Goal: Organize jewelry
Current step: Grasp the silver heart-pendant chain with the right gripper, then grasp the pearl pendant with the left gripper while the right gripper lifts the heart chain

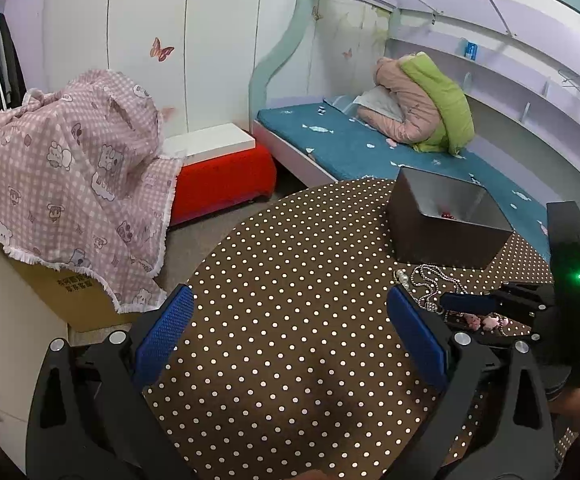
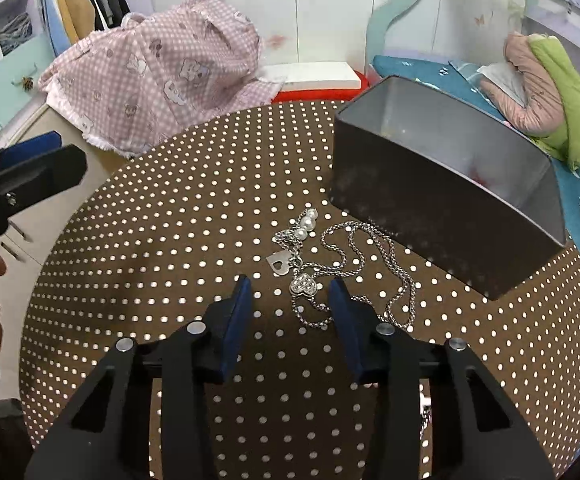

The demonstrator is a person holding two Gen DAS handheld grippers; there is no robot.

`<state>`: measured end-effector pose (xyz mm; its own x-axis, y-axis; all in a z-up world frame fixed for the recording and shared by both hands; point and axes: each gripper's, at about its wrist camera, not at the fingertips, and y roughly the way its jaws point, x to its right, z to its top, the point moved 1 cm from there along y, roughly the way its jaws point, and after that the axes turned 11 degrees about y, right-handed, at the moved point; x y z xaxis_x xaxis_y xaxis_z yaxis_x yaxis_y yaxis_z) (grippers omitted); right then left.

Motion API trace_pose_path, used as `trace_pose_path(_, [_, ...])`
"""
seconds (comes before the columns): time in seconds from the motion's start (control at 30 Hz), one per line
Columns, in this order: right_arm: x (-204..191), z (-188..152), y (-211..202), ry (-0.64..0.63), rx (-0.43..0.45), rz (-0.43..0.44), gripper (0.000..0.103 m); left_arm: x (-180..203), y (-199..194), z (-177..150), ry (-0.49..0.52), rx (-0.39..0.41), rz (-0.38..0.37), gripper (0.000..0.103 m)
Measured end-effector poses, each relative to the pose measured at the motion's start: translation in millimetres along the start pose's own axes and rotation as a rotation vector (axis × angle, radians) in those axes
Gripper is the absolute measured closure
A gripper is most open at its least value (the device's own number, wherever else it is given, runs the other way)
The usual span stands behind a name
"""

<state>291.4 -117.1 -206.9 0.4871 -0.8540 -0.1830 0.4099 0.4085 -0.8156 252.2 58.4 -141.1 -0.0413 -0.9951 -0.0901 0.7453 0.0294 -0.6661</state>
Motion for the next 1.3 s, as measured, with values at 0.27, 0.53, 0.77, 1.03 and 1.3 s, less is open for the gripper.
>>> trace_pose_path(0.27, [-0.6, -1.5, 4.0, -0.071, 0.014, -0.037, 0.089, 2.7, 4.0, -0.1, 0.003, -0.011, 0.0, 0.006])
trace_pose_path(0.53, [11.9, 5.0, -19.0, 0.007, 0.091, 0.029, 0.09, 6.5, 10.7, 1.0, 0.023, -0.017, -0.01, 0.006])
trace_pose_path(0.77, [27.9, 8.5, -43.0, 0.096, 0.149, 0.071, 0.09, 41.1, 42.7, 6.1, 0.108, -0.05, -0.061, 0.006])
trace_pose_path(1.03, [54.7, 1.3, -54.4, 0.194, 0.177, 0.063, 0.09, 78.4, 92.2, 14.6, 0.194, -0.119, -0.093, 0.007])
trace_pose_path(1.3, [70.9, -0.1, -68.7, 0.226, 0.201, 0.059, 0.09, 87.0, 122.9, 15.2, 0.193, -0.178, -0.117, 0.038])
